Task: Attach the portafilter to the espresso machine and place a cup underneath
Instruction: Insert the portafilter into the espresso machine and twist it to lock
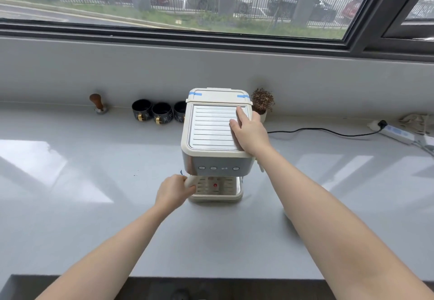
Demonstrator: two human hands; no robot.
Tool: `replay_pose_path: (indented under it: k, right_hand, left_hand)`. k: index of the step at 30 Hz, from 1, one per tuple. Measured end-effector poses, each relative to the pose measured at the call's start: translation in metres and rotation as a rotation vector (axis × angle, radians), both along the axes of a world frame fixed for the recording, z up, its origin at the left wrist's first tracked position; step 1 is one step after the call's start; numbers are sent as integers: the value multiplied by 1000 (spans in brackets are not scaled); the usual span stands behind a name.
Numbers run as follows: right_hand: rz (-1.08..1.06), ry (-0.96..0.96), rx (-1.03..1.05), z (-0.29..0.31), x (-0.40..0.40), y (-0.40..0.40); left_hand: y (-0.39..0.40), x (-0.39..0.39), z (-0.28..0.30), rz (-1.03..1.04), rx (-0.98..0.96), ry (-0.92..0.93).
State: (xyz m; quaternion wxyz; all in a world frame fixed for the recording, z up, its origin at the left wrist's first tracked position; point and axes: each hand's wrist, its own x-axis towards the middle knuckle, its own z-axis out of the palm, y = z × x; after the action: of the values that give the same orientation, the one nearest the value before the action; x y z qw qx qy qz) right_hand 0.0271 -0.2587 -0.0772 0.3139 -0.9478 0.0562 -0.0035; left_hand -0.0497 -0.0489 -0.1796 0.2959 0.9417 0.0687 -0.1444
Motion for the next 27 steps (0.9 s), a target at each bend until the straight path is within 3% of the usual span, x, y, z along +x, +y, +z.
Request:
replay_pose_path:
  k: [27]
  right_hand:
    - [-12,-16,23,-2,1,1]
  left_hand:
    - [26,19,16,-82,-63,30]
